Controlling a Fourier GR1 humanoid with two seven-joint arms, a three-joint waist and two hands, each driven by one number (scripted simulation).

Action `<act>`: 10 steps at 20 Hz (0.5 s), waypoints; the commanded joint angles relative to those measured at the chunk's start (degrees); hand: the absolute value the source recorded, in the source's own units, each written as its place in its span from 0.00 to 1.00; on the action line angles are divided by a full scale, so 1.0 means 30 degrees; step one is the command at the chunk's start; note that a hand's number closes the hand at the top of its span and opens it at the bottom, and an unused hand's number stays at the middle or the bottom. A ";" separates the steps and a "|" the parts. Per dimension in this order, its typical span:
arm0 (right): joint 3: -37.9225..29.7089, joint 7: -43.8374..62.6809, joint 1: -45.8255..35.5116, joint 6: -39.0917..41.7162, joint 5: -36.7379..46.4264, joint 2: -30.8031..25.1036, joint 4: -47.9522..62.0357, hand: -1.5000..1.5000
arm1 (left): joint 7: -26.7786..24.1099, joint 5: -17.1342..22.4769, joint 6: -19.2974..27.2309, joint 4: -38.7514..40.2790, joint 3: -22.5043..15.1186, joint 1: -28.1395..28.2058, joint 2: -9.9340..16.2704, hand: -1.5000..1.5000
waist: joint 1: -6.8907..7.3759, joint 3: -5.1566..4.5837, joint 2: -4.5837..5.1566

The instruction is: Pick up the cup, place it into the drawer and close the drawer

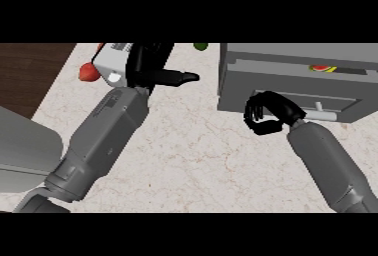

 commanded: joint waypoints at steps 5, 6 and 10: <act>-0.3262 -0.2065 -0.4202 -0.1350 -0.1096 -0.1437 0.4736 1.00 | 0.0411 -0.0045 -0.1064 -0.1442 -0.0355 0.1661 0.0826 0.00 | 0.0839 0.0065 0.0332; -0.3698 -0.1451 -0.4697 -0.1436 -0.1325 -0.1699 0.4926 1.00 | 0.0711 0.0120 -0.1259 -0.1759 -0.0247 0.1829 0.1214 0.00 | 0.1123 0.0058 0.0235; -0.4269 -0.1106 -0.5319 -0.1286 -0.1792 -0.2044 0.5328 1.00 | 0.0789 -0.0026 -0.1491 -0.1917 -0.0353 0.1848 0.1507 0.00 | 0.1300 0.0066 0.0494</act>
